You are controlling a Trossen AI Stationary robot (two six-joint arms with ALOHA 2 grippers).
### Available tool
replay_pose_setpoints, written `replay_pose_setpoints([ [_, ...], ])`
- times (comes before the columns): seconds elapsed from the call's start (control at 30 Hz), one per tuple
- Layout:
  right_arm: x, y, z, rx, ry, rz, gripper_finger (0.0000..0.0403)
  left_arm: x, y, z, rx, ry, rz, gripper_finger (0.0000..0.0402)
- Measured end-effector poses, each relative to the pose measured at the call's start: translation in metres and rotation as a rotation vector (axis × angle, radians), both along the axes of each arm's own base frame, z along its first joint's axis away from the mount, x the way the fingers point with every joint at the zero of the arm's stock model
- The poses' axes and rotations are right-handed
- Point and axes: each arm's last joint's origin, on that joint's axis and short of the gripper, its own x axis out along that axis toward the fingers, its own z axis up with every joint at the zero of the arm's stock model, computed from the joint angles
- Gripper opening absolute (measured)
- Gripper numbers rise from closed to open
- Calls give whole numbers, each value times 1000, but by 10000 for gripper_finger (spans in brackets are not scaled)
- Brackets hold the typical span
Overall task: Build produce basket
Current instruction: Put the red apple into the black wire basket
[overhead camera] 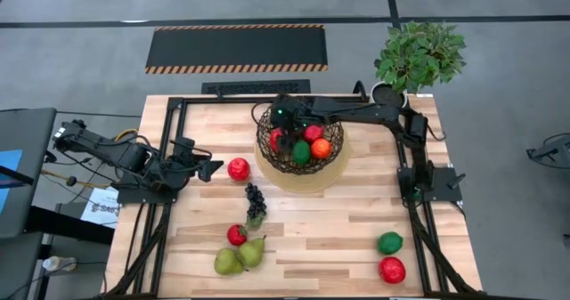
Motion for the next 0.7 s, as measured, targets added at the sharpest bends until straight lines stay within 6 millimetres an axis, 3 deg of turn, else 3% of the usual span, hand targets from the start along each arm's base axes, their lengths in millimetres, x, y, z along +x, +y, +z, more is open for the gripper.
replay_pose_setpoints([
  [0.13, 10, 10, 28, -14, -82, 37, 386, 0, 0, 0, -6, 3, -7, 324],
  [0.27, 24, 41, 65, -54, -220, 156, 391, 0, 0, 0, 2, 8, -16, 324],
  [0.47, 39, 78, 66, -86, -317, 240, 391, 0, -1, -1, -6, 32, -65, 324],
  [0.7, 42, 84, 59, -93, -342, 242, 389, -2, -1, -3, -40, 51, -44, 324],
])
